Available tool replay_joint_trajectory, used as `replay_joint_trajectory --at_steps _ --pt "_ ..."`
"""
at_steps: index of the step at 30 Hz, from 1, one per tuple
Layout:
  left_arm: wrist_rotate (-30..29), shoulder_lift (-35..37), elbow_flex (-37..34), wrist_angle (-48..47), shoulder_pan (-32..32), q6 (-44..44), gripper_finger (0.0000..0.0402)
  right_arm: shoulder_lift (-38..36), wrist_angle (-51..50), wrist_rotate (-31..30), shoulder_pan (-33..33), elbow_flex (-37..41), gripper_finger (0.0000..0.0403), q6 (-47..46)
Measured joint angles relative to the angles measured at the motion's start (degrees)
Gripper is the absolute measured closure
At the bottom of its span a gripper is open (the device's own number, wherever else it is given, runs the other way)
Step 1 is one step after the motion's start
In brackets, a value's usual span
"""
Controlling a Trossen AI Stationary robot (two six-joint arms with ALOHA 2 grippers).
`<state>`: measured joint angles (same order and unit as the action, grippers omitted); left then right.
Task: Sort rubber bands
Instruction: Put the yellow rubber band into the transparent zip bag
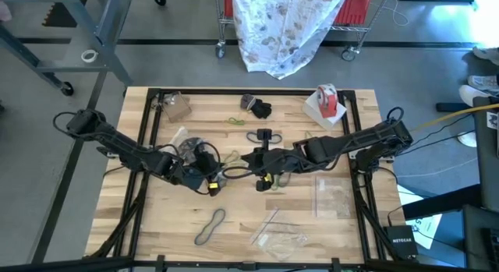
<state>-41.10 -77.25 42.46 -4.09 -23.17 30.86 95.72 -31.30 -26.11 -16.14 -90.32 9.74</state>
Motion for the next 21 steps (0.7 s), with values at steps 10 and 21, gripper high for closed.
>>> replay_joint_trajectory --at_steps 10,21 --pt "-0.02 0.00 0.00 -1.63 -0.01 -0.95 0.0401 -0.01 -4.47 -5.22 0.02 0.02 0.0402 4.50" --pt "-0.07 0.00 0.02 -1.42 0.83 0.66 0.0401 -0.01 -6.21 -3.52 0.02 0.02 0.0402 4.15"
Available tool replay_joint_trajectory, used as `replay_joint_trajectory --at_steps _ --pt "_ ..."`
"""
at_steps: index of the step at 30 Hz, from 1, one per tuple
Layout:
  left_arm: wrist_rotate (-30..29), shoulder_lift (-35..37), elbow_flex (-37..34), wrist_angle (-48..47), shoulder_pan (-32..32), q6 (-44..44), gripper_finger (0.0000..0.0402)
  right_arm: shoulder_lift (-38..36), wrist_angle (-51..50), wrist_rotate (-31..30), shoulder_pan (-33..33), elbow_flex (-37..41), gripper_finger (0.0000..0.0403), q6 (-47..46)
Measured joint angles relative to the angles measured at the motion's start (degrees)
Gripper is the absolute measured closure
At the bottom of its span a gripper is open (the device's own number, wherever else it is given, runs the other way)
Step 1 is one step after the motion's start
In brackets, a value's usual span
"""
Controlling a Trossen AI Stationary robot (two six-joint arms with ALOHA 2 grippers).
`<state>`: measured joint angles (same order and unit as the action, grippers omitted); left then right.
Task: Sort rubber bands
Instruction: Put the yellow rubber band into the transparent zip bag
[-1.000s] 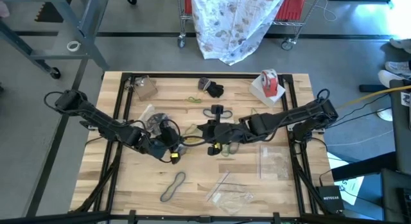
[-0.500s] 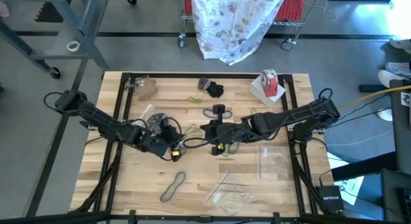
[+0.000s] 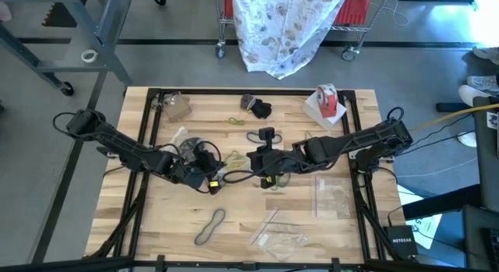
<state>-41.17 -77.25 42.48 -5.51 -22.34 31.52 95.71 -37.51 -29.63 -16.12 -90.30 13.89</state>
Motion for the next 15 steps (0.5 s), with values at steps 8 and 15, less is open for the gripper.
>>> replay_joint_trajectory --at_steps 8,15 --pt "0.06 0.00 0.00 6.20 -0.37 -2.76 0.0401 2.60 6.92 4.83 0.02 0.00 0.0402 -0.57" --pt "0.09 0.05 0.00 8.06 -0.56 -1.95 0.0401 6.30 8.11 4.08 0.02 0.00 0.0402 -4.87"
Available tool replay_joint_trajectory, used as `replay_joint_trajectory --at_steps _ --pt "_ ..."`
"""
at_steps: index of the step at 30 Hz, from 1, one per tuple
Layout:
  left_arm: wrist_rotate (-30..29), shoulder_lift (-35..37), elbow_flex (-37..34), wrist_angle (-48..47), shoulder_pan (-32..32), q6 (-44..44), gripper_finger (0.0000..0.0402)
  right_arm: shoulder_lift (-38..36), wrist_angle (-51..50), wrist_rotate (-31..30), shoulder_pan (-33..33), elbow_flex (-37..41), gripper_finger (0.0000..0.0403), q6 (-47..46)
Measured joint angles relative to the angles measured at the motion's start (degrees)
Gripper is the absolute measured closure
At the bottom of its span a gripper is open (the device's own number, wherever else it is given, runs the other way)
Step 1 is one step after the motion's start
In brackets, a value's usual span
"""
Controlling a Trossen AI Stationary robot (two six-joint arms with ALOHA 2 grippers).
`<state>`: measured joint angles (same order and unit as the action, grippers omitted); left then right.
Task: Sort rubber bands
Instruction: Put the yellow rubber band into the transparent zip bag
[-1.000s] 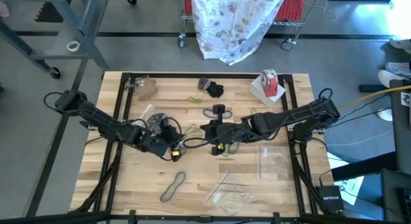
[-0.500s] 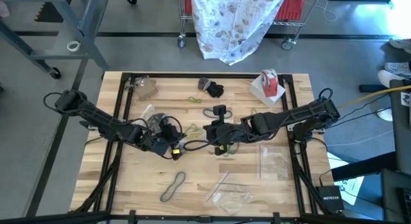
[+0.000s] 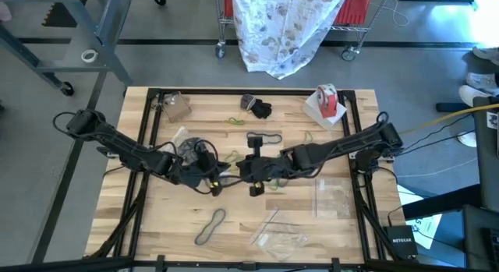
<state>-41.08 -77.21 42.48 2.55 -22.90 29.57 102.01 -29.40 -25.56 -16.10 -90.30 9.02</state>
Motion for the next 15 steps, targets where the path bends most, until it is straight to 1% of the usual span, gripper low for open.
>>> replay_joint_trajectory --at_steps 3,5,9,11,13,15 --pt "0.00 0.41 0.00 -0.07 0.00 0.01 0.0401 0.37 -1.22 -0.37 0.29 0.02 0.0396 -5.52" --pt "0.00 1.04 0.03 -0.11 0.00 -0.18 0.0401 0.35 -1.61 1.38 0.59 0.02 0.0379 -8.75" --pt "-0.01 2.73 0.07 -1.06 0.00 -1.09 0.0401 0.27 -2.28 3.06 1.16 0.02 0.0318 -13.04" --pt "0.00 3.86 0.07 -2.37 0.00 -1.28 0.0401 -0.01 -2.44 2.94 1.18 0.02 0.0286 -13.19" --pt "-0.01 5.31 0.11 -5.38 0.00 -1.31 0.0401 -0.47 -3.80 2.50 1.16 -0.24 0.0263 -12.61" --pt "-0.31 7.09 0.11 -10.28 0.00 -0.69 0.0401 -0.57 -6.49 0.52 1.27 -1.47 0.0248 -12.42"
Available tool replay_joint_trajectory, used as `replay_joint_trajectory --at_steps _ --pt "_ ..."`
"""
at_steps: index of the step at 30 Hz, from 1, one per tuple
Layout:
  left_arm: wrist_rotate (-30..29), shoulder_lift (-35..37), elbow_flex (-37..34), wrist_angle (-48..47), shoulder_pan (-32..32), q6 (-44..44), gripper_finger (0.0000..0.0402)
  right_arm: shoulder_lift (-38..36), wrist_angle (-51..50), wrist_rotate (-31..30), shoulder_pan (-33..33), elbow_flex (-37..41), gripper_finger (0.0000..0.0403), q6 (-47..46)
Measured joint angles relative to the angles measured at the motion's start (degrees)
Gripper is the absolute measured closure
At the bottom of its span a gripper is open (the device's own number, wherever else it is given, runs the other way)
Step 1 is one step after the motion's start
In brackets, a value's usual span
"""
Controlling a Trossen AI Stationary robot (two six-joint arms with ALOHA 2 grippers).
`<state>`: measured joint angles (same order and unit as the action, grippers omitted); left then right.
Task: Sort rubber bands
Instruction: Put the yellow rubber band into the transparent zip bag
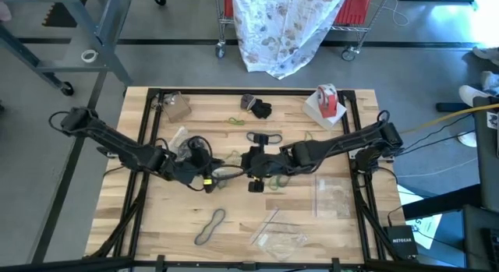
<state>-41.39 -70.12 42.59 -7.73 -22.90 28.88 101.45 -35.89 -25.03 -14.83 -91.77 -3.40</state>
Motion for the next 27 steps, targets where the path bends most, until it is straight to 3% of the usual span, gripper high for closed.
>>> replay_joint_trajectory --at_steps 3,6,13,17,21,27 --pt "-3.44 3.42 0.00 -6.78 0.02 1.54 0.0401 -0.17 -5.76 -4.28 0.96 -2.78 0.0241 -0.07" --pt "-7.91 8.02 0.00 -10.46 0.87 -2.04 0.0401 -0.28 -7.31 -4.86 4.45 -3.08 0.0240 -0.13" --pt "-15.70 20.02 0.00 -11.86 6.02 -15.42 0.0401 -0.17 -3.94 2.03 17.99 2.46 0.0240 -0.23" --pt "-16.19 23.76 0.00 -11.86 9.68 -18.77 0.0401 0.81 2.95 8.95 25.75 6.58 0.0240 -0.26" --pt "-16.05 23.99 0.02 -14.22 11.27 -16.91 0.0401 4.08 10.35 19.87 30.27 9.54 0.0239 -0.32" --pt "-13.36 22.61 0.00 -19.41 11.25 -7.01 0.0401 11.62 13.19 21.63 33.83 9.40 0.0239 -2.67"
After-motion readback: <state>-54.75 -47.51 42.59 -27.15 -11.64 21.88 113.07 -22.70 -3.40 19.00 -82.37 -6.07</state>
